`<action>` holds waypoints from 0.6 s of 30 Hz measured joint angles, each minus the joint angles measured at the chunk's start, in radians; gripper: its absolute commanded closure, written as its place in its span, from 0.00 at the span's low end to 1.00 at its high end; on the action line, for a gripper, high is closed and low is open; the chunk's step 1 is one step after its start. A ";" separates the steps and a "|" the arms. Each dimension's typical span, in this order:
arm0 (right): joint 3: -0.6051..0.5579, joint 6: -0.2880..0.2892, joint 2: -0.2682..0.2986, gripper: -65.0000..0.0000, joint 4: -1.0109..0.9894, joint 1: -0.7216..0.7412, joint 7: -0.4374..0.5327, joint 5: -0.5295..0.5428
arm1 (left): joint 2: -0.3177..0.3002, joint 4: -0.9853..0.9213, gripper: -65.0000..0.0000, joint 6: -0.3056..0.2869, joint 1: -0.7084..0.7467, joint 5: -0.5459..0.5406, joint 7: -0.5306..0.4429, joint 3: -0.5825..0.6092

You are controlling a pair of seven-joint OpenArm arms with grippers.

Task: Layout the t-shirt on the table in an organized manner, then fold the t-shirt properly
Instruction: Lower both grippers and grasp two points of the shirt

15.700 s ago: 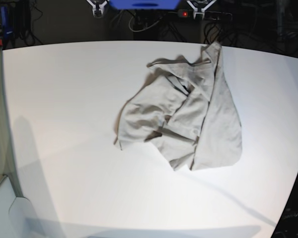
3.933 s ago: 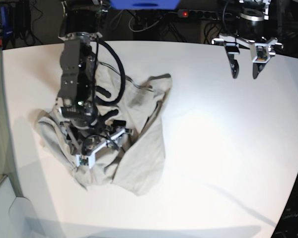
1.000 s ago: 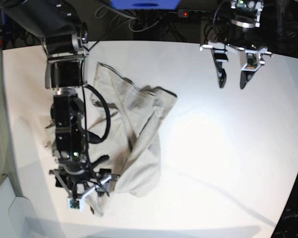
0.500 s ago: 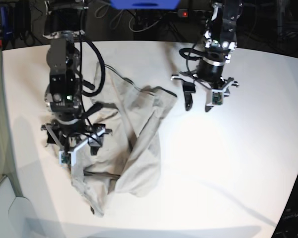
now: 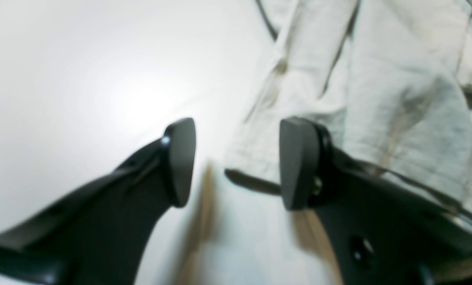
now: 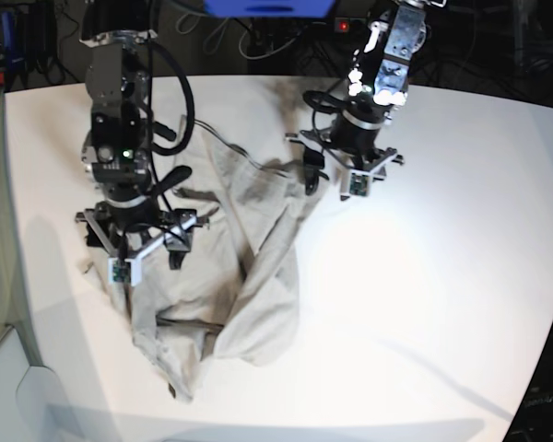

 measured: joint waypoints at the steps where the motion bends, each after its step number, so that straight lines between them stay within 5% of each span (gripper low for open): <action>1: 0.000 0.000 0.000 0.28 0.000 -0.005 0.000 -0.001 | 0.002 -0.008 0.49 0.000 -0.003 0.000 -0.004 0.001; 13: 0.000 0.000 -0.002 0.28 0.000 -0.014 -0.003 0.001 | 0.005 -0.140 0.54 0.001 -0.075 0.004 -0.048 0.041; 18: 0.000 0.000 -0.002 0.28 0.001 -0.014 -0.042 0.001 | 0.007 -0.216 1.00 0.000 -0.129 0.003 -0.080 0.067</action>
